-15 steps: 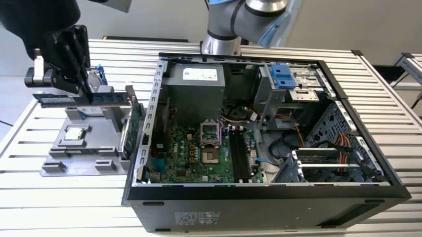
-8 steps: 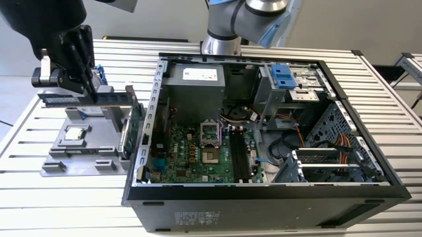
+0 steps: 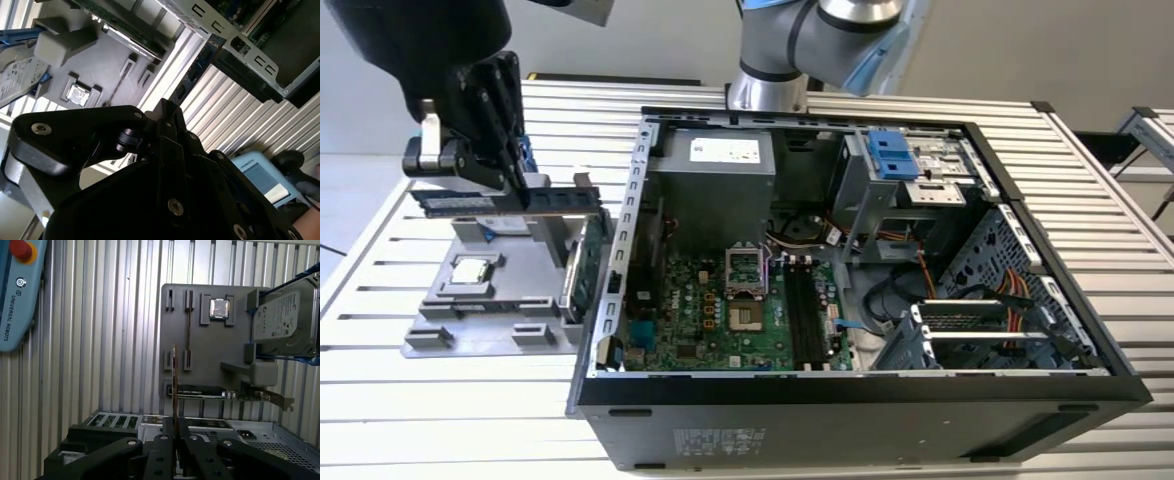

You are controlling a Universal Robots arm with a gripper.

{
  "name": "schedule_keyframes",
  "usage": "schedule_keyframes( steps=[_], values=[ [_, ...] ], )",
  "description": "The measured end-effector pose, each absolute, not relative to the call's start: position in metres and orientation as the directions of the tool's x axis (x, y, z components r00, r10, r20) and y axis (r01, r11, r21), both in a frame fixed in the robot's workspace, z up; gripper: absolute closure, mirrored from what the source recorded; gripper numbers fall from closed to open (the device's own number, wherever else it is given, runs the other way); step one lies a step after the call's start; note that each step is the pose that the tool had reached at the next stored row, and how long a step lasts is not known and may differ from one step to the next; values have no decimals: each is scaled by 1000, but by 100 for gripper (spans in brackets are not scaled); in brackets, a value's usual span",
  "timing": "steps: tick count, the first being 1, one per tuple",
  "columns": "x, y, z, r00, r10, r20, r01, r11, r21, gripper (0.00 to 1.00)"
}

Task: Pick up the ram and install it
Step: 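Pick up the ram and move it above insertion slot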

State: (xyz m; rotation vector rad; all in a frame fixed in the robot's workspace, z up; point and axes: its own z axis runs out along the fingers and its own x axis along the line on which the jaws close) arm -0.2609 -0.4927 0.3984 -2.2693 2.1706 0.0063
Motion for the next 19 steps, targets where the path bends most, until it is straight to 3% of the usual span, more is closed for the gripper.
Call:
schedule_keyframes(
  steps=[19],
  values=[
    [-242,-492,398,44,-999,-4,-999,-44,2,100]
  ],
)
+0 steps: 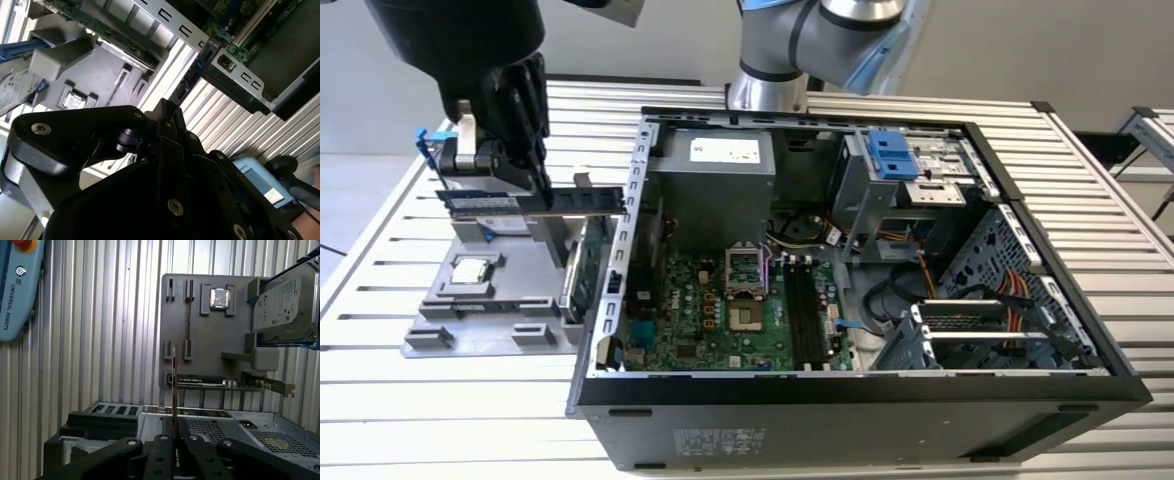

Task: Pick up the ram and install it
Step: 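Pick up the ram and move it above insertion slot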

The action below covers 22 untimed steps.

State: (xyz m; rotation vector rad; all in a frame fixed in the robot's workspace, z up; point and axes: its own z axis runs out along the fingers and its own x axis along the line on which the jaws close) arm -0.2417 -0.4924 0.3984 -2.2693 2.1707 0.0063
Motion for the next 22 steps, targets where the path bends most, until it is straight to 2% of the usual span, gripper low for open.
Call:
schedule_keyframes(
  steps=[22],
  values=[
    [-217,-492,398,44,-999,-4,-999,-44,2,100]
  ],
)
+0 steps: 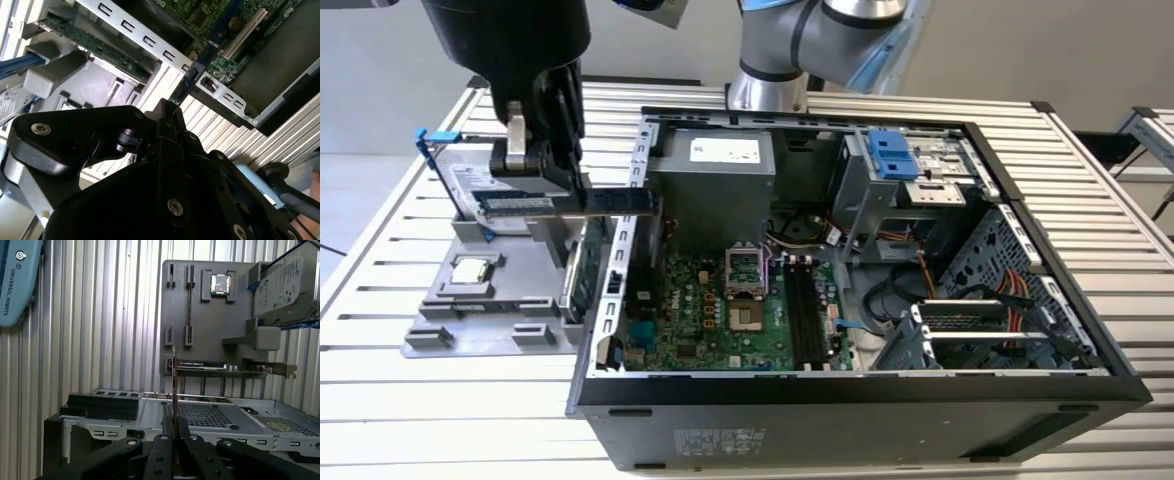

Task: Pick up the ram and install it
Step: 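Pick up the ram and move it above insertion slot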

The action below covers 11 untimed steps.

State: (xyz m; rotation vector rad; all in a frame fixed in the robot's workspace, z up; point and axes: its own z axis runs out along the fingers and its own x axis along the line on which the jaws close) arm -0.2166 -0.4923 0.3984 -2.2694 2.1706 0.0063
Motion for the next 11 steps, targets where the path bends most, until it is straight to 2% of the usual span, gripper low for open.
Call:
schedule_keyframes(
  steps=[11],
  values=[
    [-204,-492,398,44,-999,-4,-999,-44,2,100]
  ],
)
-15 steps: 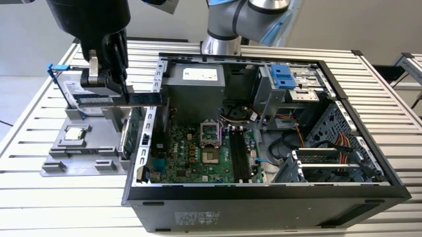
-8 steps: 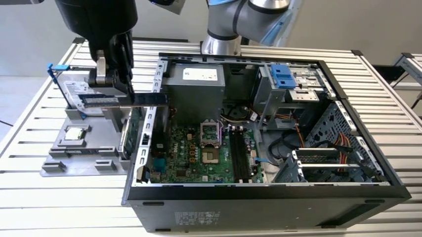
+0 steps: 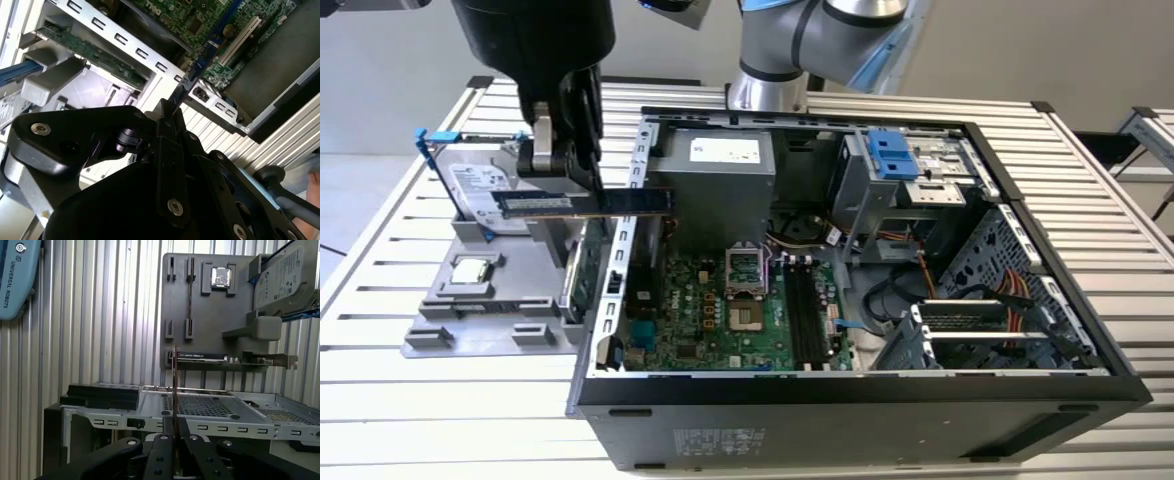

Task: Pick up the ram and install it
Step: 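Pick up the ram and move it above insertion slot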

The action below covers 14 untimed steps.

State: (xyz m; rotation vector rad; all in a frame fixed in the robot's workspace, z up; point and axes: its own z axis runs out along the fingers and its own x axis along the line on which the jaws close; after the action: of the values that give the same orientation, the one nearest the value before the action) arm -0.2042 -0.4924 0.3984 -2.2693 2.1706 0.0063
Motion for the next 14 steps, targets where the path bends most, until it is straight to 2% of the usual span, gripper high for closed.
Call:
schedule_keyframes(
  steps=[14],
  values=[
    [-189,-492,398,44,-999,-4,-999,-44,2,100]
  ],
)
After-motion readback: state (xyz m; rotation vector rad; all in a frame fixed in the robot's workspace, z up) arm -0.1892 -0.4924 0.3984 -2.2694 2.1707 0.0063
